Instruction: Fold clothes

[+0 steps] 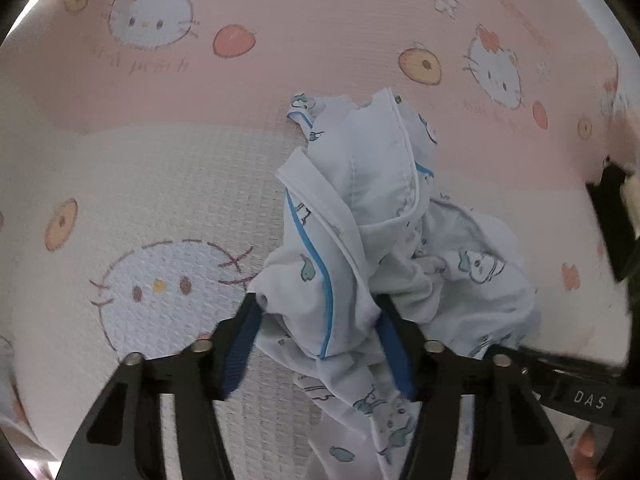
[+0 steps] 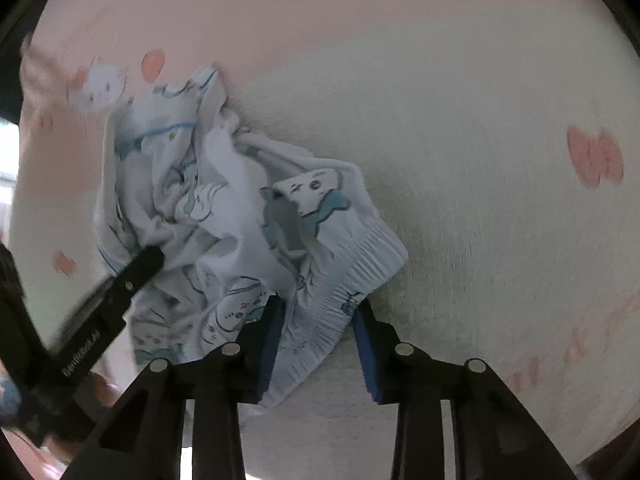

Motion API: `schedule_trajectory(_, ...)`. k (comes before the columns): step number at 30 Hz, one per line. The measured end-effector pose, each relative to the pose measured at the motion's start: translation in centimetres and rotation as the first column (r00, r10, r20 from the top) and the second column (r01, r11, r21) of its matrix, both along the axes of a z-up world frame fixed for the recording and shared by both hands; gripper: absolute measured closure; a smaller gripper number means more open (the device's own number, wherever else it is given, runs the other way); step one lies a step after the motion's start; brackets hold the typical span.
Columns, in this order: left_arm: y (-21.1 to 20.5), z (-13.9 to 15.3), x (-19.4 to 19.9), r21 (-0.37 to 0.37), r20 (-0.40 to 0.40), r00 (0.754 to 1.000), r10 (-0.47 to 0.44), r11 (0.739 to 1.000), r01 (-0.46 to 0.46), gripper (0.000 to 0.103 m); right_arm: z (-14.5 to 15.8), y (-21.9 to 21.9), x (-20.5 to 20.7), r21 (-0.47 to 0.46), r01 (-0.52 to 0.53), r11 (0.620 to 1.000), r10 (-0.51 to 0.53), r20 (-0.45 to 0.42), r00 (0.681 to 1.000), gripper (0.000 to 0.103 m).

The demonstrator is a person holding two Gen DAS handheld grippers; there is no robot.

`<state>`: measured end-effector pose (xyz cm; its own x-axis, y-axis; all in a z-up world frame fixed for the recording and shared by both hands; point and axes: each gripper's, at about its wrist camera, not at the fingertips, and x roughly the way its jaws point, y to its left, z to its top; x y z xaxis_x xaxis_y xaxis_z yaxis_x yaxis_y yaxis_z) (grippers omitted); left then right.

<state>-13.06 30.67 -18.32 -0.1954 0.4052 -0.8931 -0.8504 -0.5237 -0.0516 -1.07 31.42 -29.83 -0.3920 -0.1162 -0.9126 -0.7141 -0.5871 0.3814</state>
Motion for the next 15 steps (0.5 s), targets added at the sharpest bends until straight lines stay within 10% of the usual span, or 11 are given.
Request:
schedule_trajectory(3, -0.1, 0.0, 0.4, -0.013, -0.072, 0.997, -0.002, 1.000, 0.001, 0.082, 0.5, -1.2, -0.7, 0.104, -0.063, 0.993, 0.059, 0.040, 0.997, 0.076)
schedule_trajectory(15, -1.1, 1.4, 0.4, -0.005, -0.061, 0.998, 0.018, 1.000, -0.018, 0.084, 2.1, 0.7, 0.4, 0.288, -0.050, 0.956, 0.029, 0.077, 0.997, 0.085)
